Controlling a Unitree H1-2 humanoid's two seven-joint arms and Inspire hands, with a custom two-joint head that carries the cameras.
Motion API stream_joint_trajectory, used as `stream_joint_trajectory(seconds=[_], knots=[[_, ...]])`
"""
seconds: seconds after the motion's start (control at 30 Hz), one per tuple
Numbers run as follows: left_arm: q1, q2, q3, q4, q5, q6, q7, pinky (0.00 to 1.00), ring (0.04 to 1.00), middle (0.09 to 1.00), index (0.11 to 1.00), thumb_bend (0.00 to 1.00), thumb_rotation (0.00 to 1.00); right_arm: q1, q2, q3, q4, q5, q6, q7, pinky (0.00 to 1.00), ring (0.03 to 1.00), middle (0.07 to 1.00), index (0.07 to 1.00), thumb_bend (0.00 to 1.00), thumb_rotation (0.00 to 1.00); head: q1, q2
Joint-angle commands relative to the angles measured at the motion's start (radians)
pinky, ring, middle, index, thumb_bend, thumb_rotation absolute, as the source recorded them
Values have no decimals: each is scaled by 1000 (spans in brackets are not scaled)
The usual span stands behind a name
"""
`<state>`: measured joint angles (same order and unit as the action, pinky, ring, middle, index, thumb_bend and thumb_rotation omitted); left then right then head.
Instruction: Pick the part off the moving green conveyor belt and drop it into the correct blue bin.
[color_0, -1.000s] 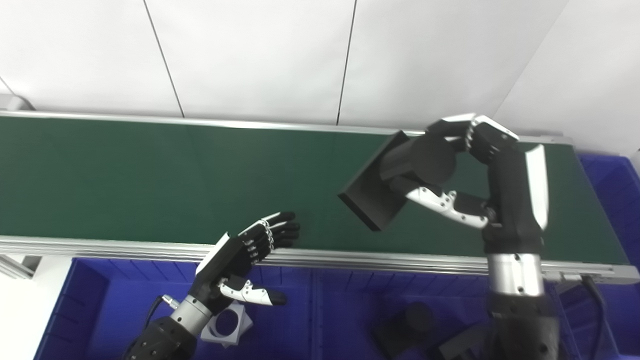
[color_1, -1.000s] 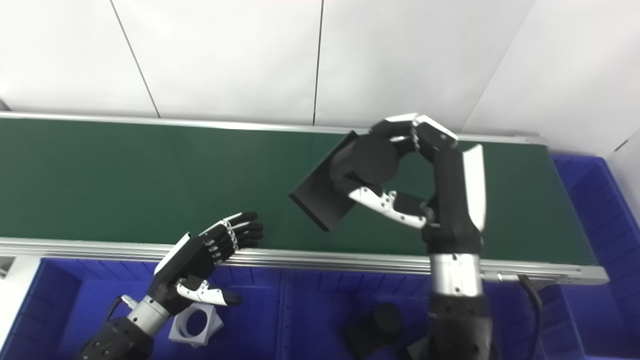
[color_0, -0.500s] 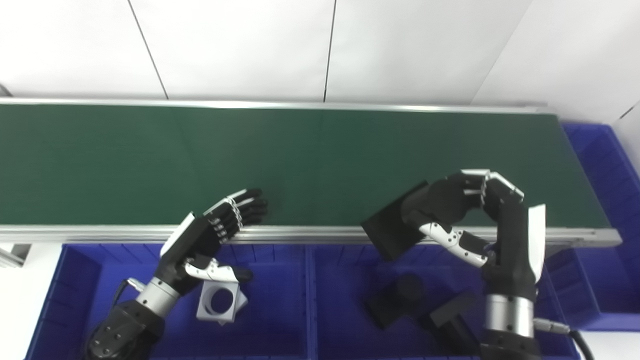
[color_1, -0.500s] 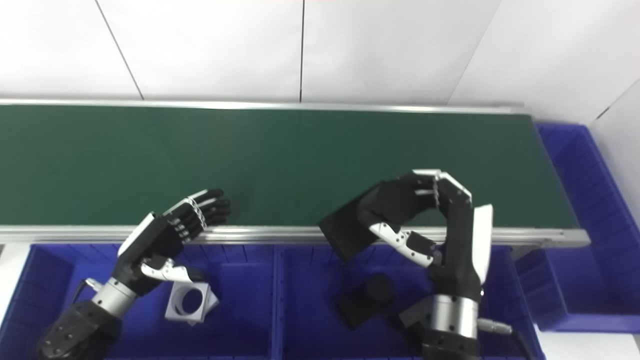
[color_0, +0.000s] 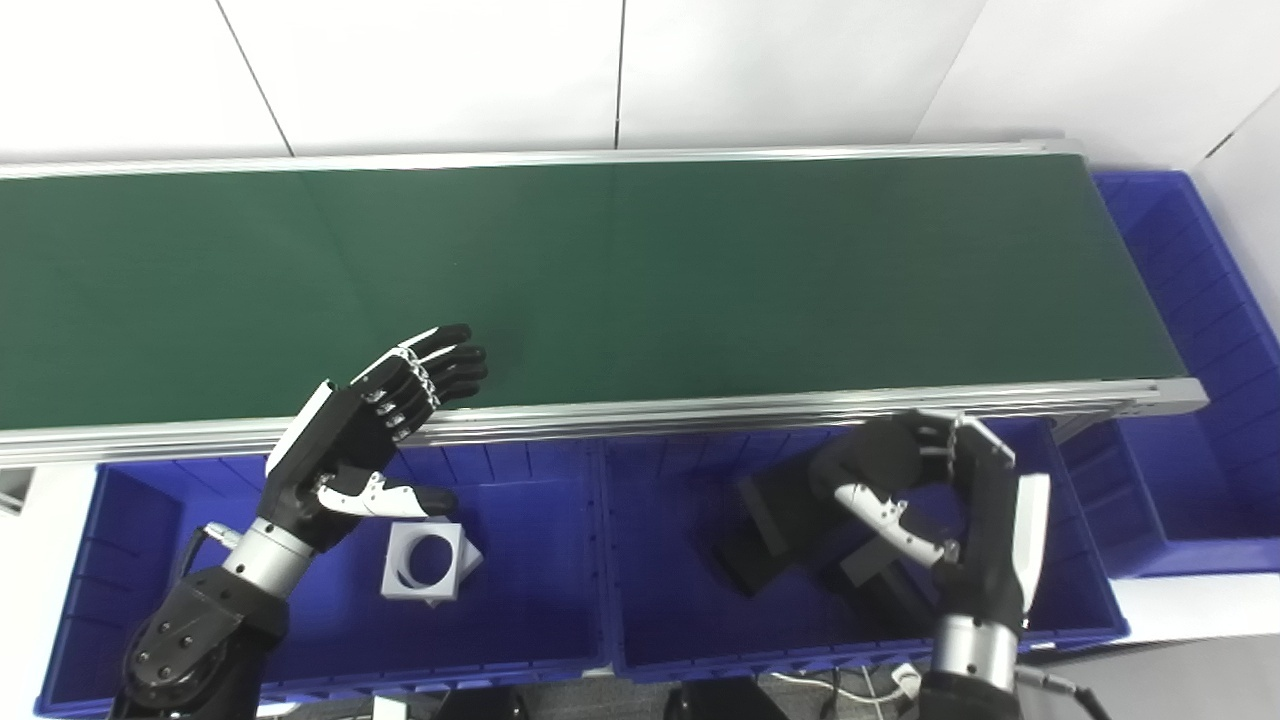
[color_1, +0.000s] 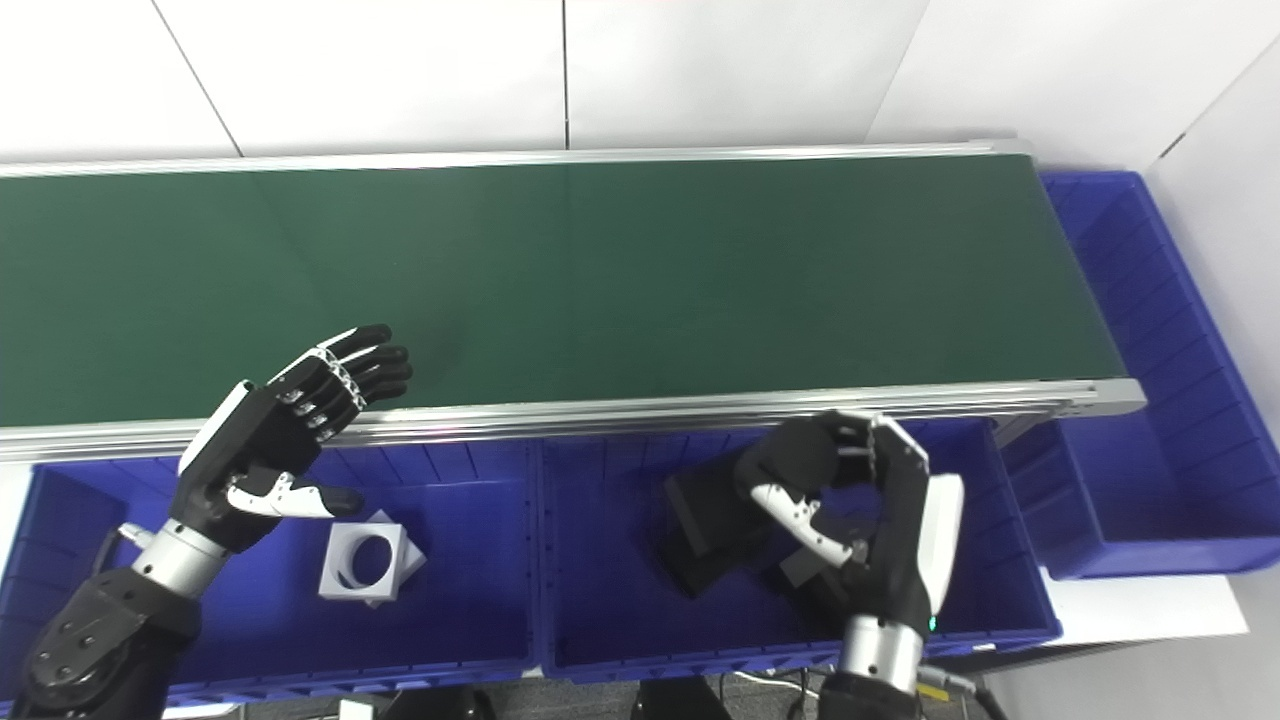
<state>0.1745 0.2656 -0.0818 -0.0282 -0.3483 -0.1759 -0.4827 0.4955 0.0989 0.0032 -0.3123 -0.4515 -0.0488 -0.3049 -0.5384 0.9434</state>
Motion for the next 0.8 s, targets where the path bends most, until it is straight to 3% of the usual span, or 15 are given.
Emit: stream_joint_trajectory(seconds=[0.0, 0.23, 0.43, 0.63, 0.73, 0.77], knots=[[-13, 10, 8, -33, -15, -12, -13, 835, 825, 826, 851, 1000, 175, 14, 13, -4, -1, -2, -72, -40, 421, 437, 493, 509, 517, 0, 6, 0], [-7, 7, 9, -51, -9, 2, -7, 829, 821, 824, 850, 1000, 173, 30, 4, -10, 66, 2, -102, -70, 394, 428, 487, 520, 517, 0, 19, 4], [0, 1, 7, -68, -14, 15, -3, 833, 821, 824, 850, 1000, 167, 35, 1, -19, 89, -1, -86, -77, 388, 429, 486, 517, 517, 0, 37, 9], [5, -5, 6, -79, -13, 22, -1, 828, 820, 826, 851, 1000, 166, 34, 0, -22, 99, 5, -60, -61, 387, 429, 486, 517, 518, 0, 51, 9], [6, -8, 4, -82, -8, 21, 2, 826, 819, 825, 849, 1000, 170, 38, -14, -14, 75, 36, -23, -8, 404, 420, 497, 535, 515, 0, 57, 8], [6, -9, 4, -82, -7, 21, 3, 826, 820, 826, 850, 1000, 170, 40, -19, -12, 69, 50, -17, 10, 438, 494, 487, 530, 520, 1, 57, 8]])
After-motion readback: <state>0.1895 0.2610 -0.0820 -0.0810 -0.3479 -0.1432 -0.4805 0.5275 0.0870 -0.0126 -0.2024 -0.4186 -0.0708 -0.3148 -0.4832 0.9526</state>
